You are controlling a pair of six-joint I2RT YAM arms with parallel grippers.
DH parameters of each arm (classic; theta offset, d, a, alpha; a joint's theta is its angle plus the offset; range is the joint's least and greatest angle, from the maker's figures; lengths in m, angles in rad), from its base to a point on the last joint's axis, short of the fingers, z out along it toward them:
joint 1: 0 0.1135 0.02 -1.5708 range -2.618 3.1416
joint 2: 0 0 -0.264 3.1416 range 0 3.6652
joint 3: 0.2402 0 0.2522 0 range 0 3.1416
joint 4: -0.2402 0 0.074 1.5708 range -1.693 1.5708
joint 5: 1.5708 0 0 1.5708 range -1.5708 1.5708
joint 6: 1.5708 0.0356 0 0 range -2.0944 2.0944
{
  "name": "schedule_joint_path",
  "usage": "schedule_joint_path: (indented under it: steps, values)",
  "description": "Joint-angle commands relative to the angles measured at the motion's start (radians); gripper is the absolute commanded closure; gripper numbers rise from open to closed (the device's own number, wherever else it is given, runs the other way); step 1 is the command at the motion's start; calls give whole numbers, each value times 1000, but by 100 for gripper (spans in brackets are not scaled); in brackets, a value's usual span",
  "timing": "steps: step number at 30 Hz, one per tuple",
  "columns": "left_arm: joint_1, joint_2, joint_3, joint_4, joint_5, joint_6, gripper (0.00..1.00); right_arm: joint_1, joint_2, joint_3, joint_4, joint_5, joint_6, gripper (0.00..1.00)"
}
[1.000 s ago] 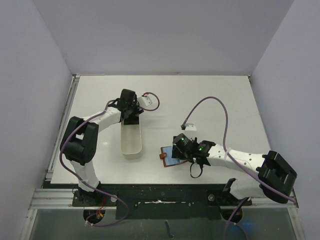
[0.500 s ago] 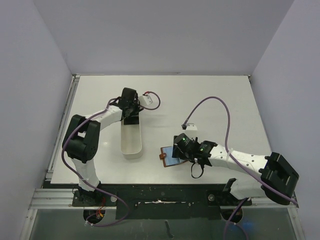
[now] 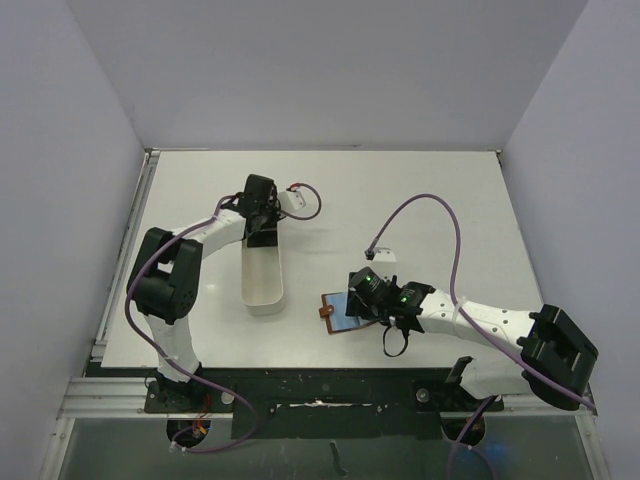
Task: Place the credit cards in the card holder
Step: Pick up the credit card from the storage box.
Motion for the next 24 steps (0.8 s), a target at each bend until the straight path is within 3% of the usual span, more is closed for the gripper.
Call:
schedule_joint_path:
  steps: [1, 9, 16, 24]
  values:
    - [2, -5, 59, 23, -20, 30, 70, -4, -30, 0, 12, 21, 1, 43]
    - [1, -18, 70, 16, -33, 42, 71, -4, -35, -8, 15, 21, 2, 43]
    - [-7, -19, 88, -37, -43, 44, 90, -4, -38, -11, 16, 19, 6, 43]
    - [-26, -60, 111, -116, -59, 34, 100, -5, -51, -16, 17, 19, 8, 43]
